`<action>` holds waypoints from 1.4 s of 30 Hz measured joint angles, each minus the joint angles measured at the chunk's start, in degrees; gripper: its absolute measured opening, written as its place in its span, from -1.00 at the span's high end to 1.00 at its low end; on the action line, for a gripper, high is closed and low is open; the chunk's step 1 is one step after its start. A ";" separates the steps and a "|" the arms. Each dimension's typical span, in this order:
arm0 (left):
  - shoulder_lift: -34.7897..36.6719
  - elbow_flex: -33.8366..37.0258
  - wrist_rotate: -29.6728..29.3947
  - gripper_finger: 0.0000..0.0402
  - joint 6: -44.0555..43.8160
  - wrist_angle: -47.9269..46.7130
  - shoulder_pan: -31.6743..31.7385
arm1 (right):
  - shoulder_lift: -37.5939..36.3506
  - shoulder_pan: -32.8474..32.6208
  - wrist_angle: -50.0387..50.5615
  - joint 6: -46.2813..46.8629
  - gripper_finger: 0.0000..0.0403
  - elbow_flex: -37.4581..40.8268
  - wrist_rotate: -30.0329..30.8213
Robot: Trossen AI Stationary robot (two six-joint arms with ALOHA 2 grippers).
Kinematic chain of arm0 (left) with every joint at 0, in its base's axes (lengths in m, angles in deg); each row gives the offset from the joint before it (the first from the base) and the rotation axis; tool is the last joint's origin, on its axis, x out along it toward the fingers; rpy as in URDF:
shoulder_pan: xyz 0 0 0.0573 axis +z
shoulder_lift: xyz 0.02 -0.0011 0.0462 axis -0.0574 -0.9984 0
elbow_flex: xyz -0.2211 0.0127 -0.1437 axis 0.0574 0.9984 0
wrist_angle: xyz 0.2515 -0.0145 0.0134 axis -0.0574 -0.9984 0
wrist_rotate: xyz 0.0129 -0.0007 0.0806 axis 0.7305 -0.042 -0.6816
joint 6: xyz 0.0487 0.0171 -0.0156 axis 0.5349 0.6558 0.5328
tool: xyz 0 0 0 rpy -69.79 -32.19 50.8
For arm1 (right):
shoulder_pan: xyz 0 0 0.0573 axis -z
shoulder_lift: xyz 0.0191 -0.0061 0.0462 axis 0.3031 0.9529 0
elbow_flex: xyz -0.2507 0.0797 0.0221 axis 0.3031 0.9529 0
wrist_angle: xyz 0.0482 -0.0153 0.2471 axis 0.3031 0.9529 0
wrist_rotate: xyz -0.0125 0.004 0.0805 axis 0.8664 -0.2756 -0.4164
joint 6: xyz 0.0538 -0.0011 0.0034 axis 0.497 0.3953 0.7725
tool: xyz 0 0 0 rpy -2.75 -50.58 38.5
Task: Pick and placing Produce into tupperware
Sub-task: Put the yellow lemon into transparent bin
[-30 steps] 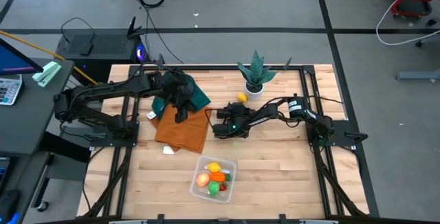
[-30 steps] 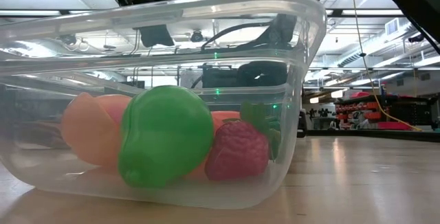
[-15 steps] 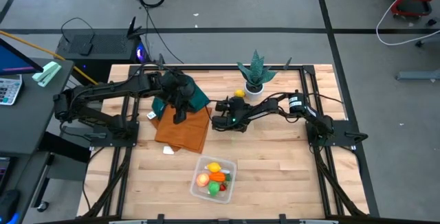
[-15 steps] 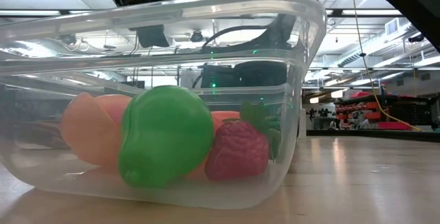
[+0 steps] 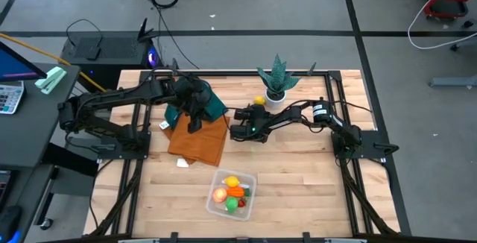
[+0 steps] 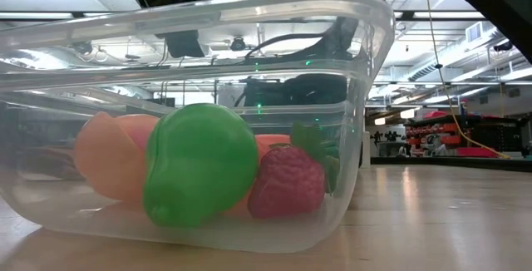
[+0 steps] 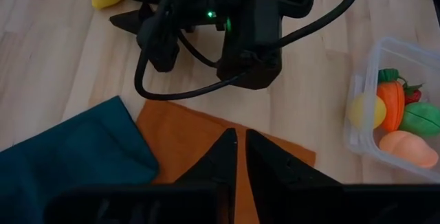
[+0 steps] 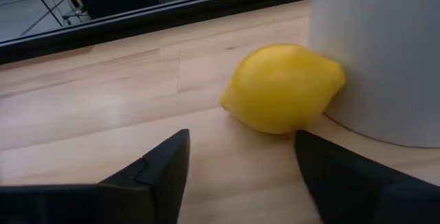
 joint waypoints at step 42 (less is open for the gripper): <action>-0.04 0.00 0.00 0.80 0.43 -0.47 0.00 | 0.00 -10.08 -0.79 -10.81 0.41 0.46 -2.81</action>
